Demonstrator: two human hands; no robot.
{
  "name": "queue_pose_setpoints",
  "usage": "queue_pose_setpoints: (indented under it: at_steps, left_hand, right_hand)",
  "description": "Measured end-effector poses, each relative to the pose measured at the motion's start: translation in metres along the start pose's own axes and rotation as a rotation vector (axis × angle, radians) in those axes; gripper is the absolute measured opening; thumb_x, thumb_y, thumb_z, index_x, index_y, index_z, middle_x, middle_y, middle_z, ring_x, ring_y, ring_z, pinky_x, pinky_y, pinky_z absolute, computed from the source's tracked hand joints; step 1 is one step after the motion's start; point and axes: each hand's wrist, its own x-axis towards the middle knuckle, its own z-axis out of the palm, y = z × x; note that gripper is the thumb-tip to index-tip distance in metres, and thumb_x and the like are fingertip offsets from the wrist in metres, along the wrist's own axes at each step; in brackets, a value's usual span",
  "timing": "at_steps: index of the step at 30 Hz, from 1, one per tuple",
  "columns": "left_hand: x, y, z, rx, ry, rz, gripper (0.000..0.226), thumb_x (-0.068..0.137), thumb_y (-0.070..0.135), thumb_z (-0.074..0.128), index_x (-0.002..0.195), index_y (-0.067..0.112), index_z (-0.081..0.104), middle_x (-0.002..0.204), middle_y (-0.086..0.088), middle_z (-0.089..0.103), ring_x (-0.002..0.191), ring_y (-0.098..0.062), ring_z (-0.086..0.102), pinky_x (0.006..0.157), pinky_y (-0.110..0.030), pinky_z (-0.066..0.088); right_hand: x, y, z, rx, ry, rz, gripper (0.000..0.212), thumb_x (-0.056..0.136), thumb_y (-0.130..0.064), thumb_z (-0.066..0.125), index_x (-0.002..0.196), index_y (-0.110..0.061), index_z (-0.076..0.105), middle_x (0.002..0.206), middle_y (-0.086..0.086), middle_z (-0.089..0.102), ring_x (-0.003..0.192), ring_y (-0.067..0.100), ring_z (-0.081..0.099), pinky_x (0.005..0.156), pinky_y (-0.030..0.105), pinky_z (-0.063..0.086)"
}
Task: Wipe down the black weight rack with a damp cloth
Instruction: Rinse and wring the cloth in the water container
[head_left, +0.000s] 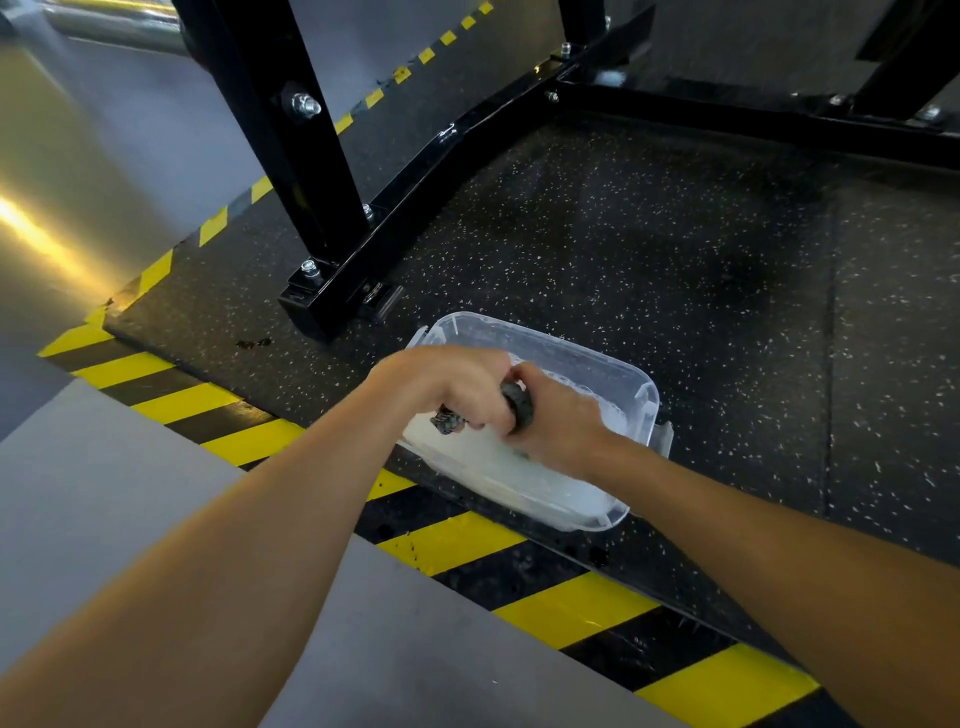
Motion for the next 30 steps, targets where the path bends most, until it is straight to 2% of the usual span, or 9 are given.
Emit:
queue_pose_setpoints:
  at_steps: [2, 5, 8, 10, 13, 17, 23, 27, 30]
  left_hand:
    - [-0.003, -0.004, -0.004, 0.165, 0.042, -0.019, 0.032, 0.088, 0.012, 0.063, 0.116, 0.014, 0.048, 0.094, -0.01, 0.059, 0.07, -0.022, 0.056, 0.055, -0.032, 0.045]
    - [-0.002, -0.014, -0.001, 0.309, 0.154, -0.025, 0.004, 0.093, 0.015, 0.051, 0.094, 0.019, 0.049, 0.088, -0.009, 0.058, 0.072, -0.026, 0.058, 0.061, -0.036, 0.045]
    - [-0.001, -0.019, 0.004, 0.204, 0.184, 0.032, 0.02, 0.1, 0.017, 0.046, 0.081, 0.014, 0.05, 0.079, -0.005, 0.057, 0.075, -0.027, 0.057, 0.061, -0.033, 0.042]
    - [-0.001, -0.018, 0.013, -0.133, 0.169, 0.115, 0.008, 0.101, 0.012, 0.049, 0.097, 0.011, 0.056, 0.094, -0.006, 0.063, 0.09, -0.025, 0.064, 0.066, -0.032, 0.051]
    - [-0.009, -0.015, 0.025, -0.593, 0.111, 0.228, 0.028, 0.095, 0.0, 0.055, 0.114, 0.021, 0.059, 0.115, -0.003, 0.067, 0.109, -0.021, 0.065, 0.091, -0.041, 0.058]
    - [-0.012, -0.012, 0.032, -0.815, 0.004, 0.265, 0.039, 0.088, 0.0, 0.067, 0.118, 0.023, 0.057, 0.102, 0.002, 0.065, 0.101, -0.015, 0.063, 0.097, -0.045, 0.055]
    - [-0.016, -0.007, 0.038, -0.966, 0.214, 0.236, 0.012, 0.1, 0.012, 0.056, 0.111, 0.009, 0.059, 0.093, -0.006, 0.058, 0.087, -0.026, 0.069, 0.087, -0.046, 0.058]
    - [-0.016, 0.0, 0.029, -1.241, 0.238, 0.126, 0.026, 0.104, 0.01, 0.047, 0.127, -0.002, 0.049, 0.092, -0.022, 0.063, 0.08, -0.039, 0.071, 0.076, -0.047, 0.062]
    - [-0.019, 0.01, 0.026, -1.484, 0.205, 0.06, 0.032, 0.098, -0.004, 0.045, 0.13, -0.006, 0.045, 0.106, -0.031, 0.064, 0.081, -0.04, 0.071, 0.074, -0.052, 0.061]
  right_hand:
    - [-0.002, 0.001, -0.008, -0.028, 0.038, -0.003, 0.007, 0.087, -0.023, 0.061, 0.091, -0.026, 0.057, 0.092, 0.002, 0.064, 0.094, 0.028, 0.061, 0.078, 0.037, 0.047]
    - [-0.005, 0.0, -0.03, 0.009, 0.003, -0.022, 0.02, 0.087, -0.019, 0.061, 0.071, -0.027, 0.052, 0.085, 0.003, 0.056, 0.07, 0.014, 0.057, 0.053, 0.024, 0.043]
    - [-0.009, -0.008, -0.053, 0.158, -0.024, 0.0, 0.011, 0.088, -0.013, 0.061, 0.077, -0.015, 0.06, 0.073, 0.002, 0.057, 0.057, 0.01, 0.051, 0.046, 0.02, 0.036]
    - [-0.01, -0.013, -0.063, 0.384, -0.01, 0.051, 0.005, 0.089, -0.008, 0.061, 0.085, -0.008, 0.062, 0.077, 0.007, 0.062, 0.066, 0.014, 0.055, 0.052, 0.024, 0.042]
    - [-0.011, -0.018, -0.07, 0.699, 0.0, 0.13, 0.01, 0.094, -0.004, 0.054, 0.1, -0.01, 0.06, 0.094, 0.014, 0.064, 0.082, 0.018, 0.06, 0.063, 0.029, 0.052]
    - [-0.016, -0.027, -0.077, 0.861, -0.009, 0.142, 0.019, 0.095, 0.001, 0.048, 0.103, -0.007, 0.063, 0.091, 0.012, 0.063, 0.085, 0.021, 0.058, 0.063, 0.03, 0.052]
    - [-0.02, -0.029, -0.084, 1.014, 0.036, 0.134, 0.02, 0.09, 0.01, 0.049, 0.1, -0.002, 0.062, 0.103, 0.02, 0.067, 0.092, 0.025, 0.068, 0.068, 0.029, 0.061]
    - [-0.022, -0.014, -0.07, 0.628, 0.149, 0.108, 0.012, 0.09, -0.005, 0.067, 0.099, -0.01, 0.062, 0.101, 0.009, 0.066, 0.09, 0.019, 0.064, 0.078, 0.032, 0.058]
    - [-0.025, -0.013, -0.051, 0.437, 0.182, 0.144, 0.013, 0.091, -0.023, 0.07, 0.093, -0.013, 0.062, 0.088, 0.005, 0.067, 0.081, 0.022, 0.064, 0.07, 0.037, 0.054]
